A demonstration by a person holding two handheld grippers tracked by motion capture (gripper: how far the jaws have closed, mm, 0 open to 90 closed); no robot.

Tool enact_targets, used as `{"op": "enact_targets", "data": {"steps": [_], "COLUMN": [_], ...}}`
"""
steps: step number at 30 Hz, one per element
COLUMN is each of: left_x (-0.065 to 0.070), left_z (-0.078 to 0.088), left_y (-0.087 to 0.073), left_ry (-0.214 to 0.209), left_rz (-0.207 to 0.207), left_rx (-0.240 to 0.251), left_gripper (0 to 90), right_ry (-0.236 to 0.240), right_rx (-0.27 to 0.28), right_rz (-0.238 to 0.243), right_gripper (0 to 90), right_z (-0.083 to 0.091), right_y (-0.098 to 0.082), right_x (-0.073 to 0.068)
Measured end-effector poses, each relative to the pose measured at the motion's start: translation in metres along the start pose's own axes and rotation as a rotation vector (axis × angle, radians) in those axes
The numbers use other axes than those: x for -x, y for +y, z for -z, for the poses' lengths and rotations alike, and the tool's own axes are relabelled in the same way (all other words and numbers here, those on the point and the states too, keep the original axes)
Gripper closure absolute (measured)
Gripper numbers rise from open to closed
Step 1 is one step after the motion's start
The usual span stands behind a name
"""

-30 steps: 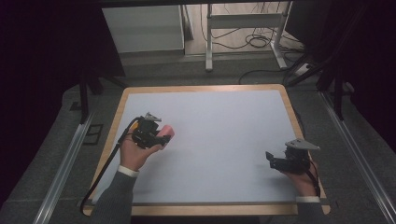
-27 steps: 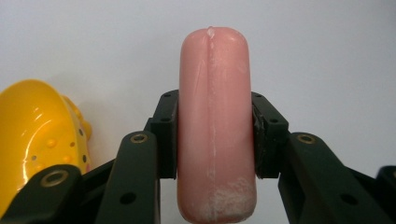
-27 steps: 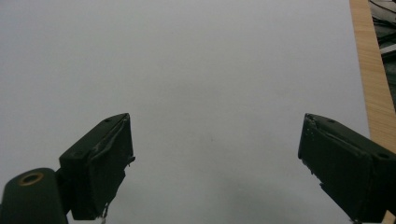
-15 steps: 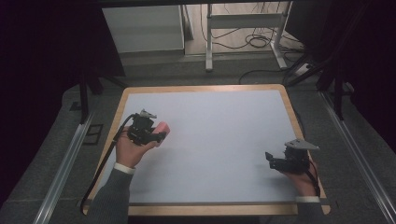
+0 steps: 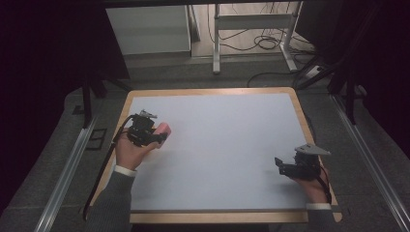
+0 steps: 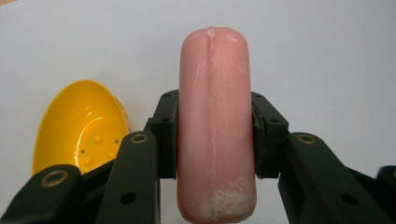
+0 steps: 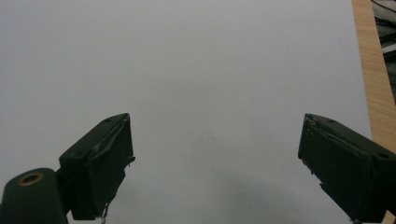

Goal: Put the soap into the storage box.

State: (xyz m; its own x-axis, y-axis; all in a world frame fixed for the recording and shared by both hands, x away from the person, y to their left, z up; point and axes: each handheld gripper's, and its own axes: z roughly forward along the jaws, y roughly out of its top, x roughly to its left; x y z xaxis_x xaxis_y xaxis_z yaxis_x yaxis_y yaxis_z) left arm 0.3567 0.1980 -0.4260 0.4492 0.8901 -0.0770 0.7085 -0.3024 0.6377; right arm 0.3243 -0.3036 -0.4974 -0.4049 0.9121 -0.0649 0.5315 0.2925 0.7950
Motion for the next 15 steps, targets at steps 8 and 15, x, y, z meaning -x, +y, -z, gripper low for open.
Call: {"op": "enact_targets", "data": {"steps": [8,15], "left_x": [-0.011,-0.019], "left_z": [0.003,0.006], "left_y": [0.000,-0.003], "left_ry": [0.018,0.035], "left_rz": [0.020,0.042], "left_rx": [0.000,0.003], "left_gripper": [60.2,60.2], "right_ry": [0.002,0.004], "right_rx": [0.002,-0.001], "right_rz": [-0.002,-0.001], "right_gripper": [10.0,10.0], "right_z": [0.001,0.000], "right_y": [0.000,0.000], "right_x": [0.000,0.000]}}
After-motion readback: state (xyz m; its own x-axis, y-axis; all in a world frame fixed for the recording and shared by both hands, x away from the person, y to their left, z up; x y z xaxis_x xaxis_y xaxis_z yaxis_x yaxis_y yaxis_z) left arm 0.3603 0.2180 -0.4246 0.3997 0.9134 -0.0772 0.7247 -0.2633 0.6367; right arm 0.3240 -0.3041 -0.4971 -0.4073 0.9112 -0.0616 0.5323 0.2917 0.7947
